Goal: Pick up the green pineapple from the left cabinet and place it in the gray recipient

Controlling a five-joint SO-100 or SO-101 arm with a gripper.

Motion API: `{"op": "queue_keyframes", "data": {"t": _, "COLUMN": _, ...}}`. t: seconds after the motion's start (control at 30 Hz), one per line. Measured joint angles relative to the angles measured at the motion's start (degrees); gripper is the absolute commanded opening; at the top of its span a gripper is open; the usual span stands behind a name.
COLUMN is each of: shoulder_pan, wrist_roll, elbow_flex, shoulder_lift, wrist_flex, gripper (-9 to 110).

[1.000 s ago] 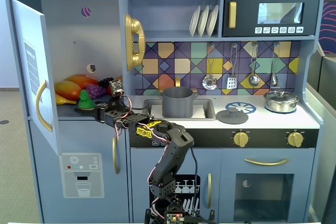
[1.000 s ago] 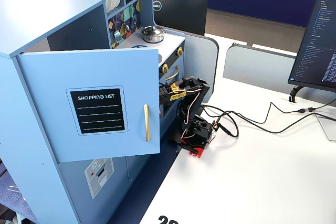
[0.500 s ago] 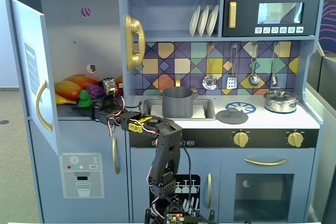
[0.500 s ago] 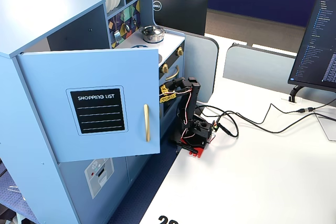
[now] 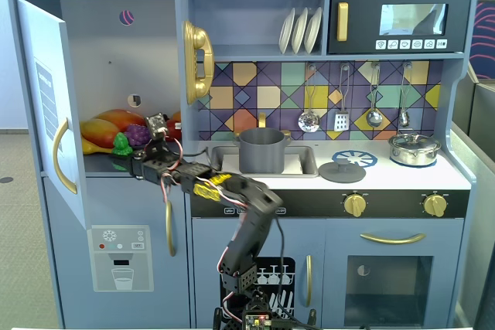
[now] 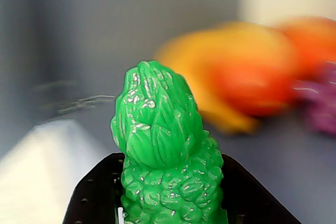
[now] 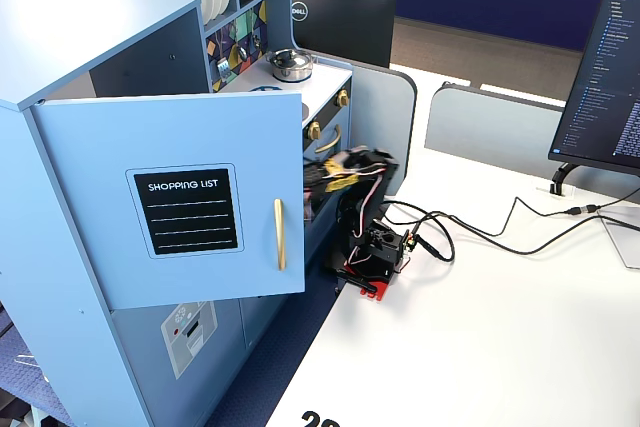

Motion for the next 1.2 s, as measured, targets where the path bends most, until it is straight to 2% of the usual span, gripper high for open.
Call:
{"op": "queue_keyframes", "data": {"t": 0.13, "shoulder_pan": -4.48, "wrist_roll": -3.25, "elbow_flex": 11.34, "shoulder_lift": 16.17, "wrist_flex": -0.35, "gripper": 0}}
{"op": "queue_keyframes", "data": {"t": 0.27, "shoulder_pan": -1.85, "wrist_roll": -4.83, "elbow_flex": 16.79, "shoulder_lift": 29.62, "wrist_flex": -0.35, "gripper": 0}}
{"op": "queue_keyframes", "data": {"t": 0.6, "shoulder_pan": 30.41, "wrist_roll": 3.25, "elbow_flex": 16.96, "shoulder_lift": 49.48, "wrist_flex": 9.40, "gripper": 0}}
{"op": "queue_keyframes", "data": {"t": 0.83, "shoulder_pan": 44.91, "wrist_roll": 6.06, "elbow_flex": 9.23, "shoulder_lift": 42.28, "wrist_flex": 17.14, "gripper": 0}}
{"op": "queue_keyframes", "data": {"t": 1.2, "shoulder_pan": 55.11, "wrist_roll": 6.59, "elbow_flex": -10.02, "shoulder_lift": 10.20, "wrist_flex": 21.80, "gripper": 1}}
